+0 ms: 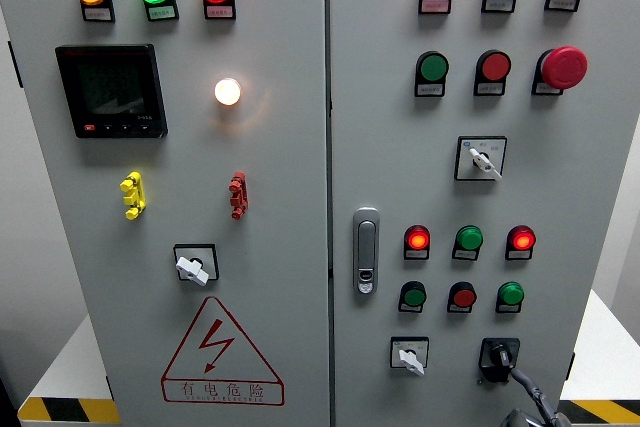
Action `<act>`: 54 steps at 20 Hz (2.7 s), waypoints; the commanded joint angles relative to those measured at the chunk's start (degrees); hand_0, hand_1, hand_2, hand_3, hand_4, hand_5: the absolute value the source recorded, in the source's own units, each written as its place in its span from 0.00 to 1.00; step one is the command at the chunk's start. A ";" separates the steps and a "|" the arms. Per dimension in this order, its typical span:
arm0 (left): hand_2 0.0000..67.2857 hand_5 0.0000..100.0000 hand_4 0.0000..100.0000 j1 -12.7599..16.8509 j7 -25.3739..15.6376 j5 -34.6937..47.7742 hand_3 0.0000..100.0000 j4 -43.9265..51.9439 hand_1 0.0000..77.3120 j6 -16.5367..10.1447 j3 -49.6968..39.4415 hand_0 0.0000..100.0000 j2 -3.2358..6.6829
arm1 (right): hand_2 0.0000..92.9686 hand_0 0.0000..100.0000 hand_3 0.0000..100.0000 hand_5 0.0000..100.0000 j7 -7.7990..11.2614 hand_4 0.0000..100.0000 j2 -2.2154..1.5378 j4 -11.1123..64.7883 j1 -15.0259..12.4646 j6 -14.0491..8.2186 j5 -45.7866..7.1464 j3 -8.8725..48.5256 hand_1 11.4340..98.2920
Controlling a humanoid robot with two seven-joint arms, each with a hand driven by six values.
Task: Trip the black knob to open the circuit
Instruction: 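Grip the black rotary knob with the right hand and twist it, then release the knob and lower the right hand away from the cabinet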
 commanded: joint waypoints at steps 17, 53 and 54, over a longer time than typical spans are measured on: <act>0.29 0.09 0.10 0.00 0.00 0.00 0.26 0.00 0.00 0.00 0.00 0.00 0.00 | 0.00 1.00 0.84 1.00 -0.57 0.98 0.00 0.43 -0.07 0.00 0.00 -2.27 0.67; 0.29 0.09 0.10 0.00 0.00 0.00 0.26 0.00 0.00 0.00 0.00 0.00 0.00 | 0.00 1.00 0.85 1.00 -1.63 0.98 -0.53 0.87 0.20 0.00 0.00 -3.07 0.65; 0.29 0.09 0.10 0.00 0.00 0.00 0.26 0.00 0.00 0.00 0.00 0.00 0.00 | 0.00 1.00 0.85 1.00 -1.71 0.98 -0.61 0.87 0.20 0.00 0.00 -2.89 0.65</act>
